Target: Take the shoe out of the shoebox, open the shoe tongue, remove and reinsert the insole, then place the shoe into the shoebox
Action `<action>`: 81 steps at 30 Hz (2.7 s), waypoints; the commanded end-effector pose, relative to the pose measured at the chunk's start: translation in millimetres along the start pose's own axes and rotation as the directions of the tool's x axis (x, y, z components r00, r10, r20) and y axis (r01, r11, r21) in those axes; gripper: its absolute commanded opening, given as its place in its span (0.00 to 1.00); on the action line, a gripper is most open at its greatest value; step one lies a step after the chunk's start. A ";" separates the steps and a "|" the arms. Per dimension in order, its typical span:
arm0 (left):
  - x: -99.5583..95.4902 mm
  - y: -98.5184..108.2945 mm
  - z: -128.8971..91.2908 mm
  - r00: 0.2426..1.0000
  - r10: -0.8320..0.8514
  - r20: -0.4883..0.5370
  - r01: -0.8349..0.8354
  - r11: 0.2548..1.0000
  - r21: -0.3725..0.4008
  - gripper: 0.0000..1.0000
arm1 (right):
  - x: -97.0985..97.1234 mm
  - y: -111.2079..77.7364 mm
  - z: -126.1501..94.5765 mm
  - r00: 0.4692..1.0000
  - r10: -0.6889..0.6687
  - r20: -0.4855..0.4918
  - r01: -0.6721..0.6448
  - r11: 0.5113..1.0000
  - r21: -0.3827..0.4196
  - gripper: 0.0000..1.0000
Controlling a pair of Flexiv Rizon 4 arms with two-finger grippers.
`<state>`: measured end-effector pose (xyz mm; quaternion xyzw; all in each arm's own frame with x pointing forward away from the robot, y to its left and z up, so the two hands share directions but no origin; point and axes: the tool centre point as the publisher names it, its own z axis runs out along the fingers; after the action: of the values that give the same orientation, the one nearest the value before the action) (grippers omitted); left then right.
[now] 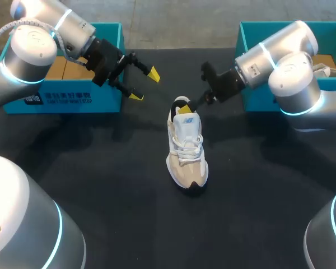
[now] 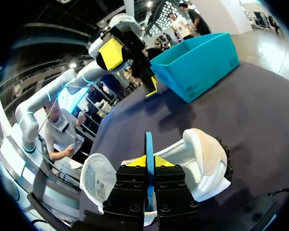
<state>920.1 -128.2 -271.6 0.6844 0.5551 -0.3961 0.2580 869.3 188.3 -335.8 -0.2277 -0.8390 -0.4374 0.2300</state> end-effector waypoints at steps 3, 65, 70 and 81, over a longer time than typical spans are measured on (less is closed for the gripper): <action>-0.3 -1.1 0.2 1.000 0.001 -0.002 -0.001 1.000 -0.003 1.00 | -7.4 3.8 11.5 1.000 -0.005 -0.003 0.005 0.997 0.071 0.00; -0.3 -1.1 0.2 1.000 0.001 -0.002 -0.001 1.000 -0.003 1.00 | 20.4 46.9 -56.7 0.851 0.201 0.485 -0.197 0.979 -0.060 0.00; -0.3 -1.1 0.2 1.000 0.001 -0.002 -0.001 1.000 -0.003 1.00 | 20.6 46.3 -58.2 0.851 0.199 0.486 -0.198 0.979 -0.055 0.00; -0.3 -1.1 0.2 1.000 0.001 -0.002 -0.001 1.000 -0.003 1.00 | 18.3 46.1 -57.0 0.845 0.217 0.489 -0.214 0.975 -0.063 0.00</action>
<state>920.1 -128.1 -271.6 0.6844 0.5551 -0.3961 0.2581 892.6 166.1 -265.7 -0.4161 -0.8400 -0.3433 0.0593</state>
